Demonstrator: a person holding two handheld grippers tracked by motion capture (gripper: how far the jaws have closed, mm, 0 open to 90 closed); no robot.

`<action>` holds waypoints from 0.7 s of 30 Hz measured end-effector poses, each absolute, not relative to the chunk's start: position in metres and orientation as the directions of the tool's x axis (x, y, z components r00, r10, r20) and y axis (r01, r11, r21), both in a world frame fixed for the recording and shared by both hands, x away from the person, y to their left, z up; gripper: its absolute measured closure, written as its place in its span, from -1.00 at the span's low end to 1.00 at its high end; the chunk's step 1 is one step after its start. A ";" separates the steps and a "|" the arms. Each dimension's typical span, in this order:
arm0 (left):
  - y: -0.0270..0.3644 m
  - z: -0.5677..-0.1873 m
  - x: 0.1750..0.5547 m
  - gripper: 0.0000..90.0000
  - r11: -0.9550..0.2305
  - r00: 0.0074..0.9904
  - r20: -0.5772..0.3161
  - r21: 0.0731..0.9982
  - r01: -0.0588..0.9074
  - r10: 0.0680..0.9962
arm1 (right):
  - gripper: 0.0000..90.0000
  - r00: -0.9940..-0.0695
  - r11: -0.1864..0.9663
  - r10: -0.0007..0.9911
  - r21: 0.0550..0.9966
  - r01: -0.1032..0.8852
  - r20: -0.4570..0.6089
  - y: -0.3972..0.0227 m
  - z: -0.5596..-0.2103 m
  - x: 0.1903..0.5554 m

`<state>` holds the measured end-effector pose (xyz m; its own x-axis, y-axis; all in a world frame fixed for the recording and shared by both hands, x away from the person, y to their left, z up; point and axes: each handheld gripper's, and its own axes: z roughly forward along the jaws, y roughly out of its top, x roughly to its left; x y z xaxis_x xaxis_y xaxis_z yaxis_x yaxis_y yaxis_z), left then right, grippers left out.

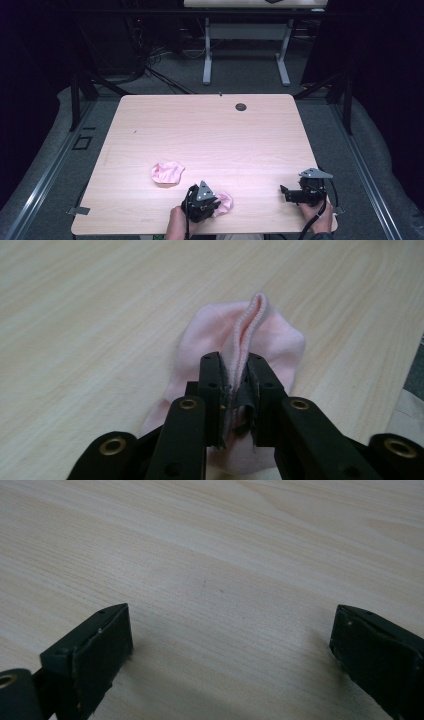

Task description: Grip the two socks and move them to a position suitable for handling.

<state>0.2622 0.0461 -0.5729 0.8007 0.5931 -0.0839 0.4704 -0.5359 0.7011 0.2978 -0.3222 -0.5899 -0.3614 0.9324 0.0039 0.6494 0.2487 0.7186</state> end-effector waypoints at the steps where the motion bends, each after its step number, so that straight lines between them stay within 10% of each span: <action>1: 0.044 -0.573 0.262 0.66 -0.549 0.803 -0.062 0.699 0.459 0.593 | -0.93 -0.362 0.251 0.932 0.717 0.651 0.002 -0.322 -0.590 0.298; 5: 0.047 -0.567 0.264 -0.15 -0.548 0.785 -0.043 0.693 0.469 0.618 | -0.93 -0.365 0.249 0.931 0.719 0.649 0.007 -0.322 -0.590 0.298; 9: 0.066 -0.548 0.263 -0.52 -0.506 0.772 -0.067 0.719 0.476 0.632 | -0.93 -0.367 0.251 0.930 0.719 0.648 0.006 -0.323 -0.590 0.298; 21: 0.130 -0.518 0.285 -0.85 -0.413 0.659 -0.034 0.755 0.509 0.751 | -0.93 -0.365 0.249 0.931 0.720 0.648 0.006 -0.323 -0.590 0.298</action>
<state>0.2850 0.1299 -0.5185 0.6592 0.7512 -0.0342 0.5093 -0.4126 0.7552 0.2979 -0.3225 -0.5898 -0.3652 0.9309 0.0065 0.6478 0.2491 0.7199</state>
